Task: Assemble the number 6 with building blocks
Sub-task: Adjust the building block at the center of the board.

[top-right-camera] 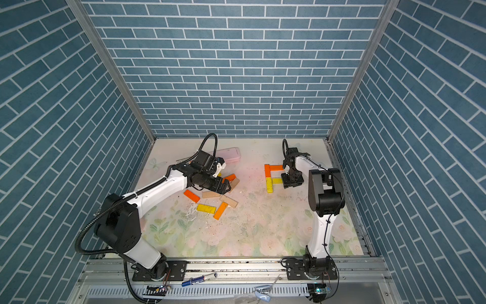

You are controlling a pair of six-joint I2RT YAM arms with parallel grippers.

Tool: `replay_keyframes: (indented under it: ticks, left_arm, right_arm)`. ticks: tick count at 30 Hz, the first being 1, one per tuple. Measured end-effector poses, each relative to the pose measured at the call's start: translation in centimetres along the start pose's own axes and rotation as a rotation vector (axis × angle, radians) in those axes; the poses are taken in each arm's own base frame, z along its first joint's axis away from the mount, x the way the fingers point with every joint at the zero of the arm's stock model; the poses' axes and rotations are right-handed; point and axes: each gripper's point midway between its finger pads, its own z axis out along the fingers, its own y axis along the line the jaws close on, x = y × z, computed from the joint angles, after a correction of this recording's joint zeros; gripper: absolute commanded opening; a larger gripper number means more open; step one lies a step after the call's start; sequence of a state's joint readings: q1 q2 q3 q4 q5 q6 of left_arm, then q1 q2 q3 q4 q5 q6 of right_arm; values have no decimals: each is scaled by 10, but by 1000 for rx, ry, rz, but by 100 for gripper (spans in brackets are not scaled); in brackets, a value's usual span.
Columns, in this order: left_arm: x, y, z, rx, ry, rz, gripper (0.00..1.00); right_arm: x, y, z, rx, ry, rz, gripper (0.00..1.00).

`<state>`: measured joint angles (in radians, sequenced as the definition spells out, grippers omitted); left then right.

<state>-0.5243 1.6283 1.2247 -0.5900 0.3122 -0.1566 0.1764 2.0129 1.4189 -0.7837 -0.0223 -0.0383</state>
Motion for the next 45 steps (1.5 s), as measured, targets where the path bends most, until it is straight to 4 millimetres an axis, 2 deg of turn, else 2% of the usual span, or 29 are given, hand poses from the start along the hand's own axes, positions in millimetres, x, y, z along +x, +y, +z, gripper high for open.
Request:
replay_keyframes:
  ticks: [23,45]
  left_arm:
    - [1,2,6,-2,15,-4,97]
    - [1,2,10,2,24,-5,97]
  right_arm:
    - [-12,2,2,-3,11,-120,40]
    - [-19,8,2,-8,8,-145,42]
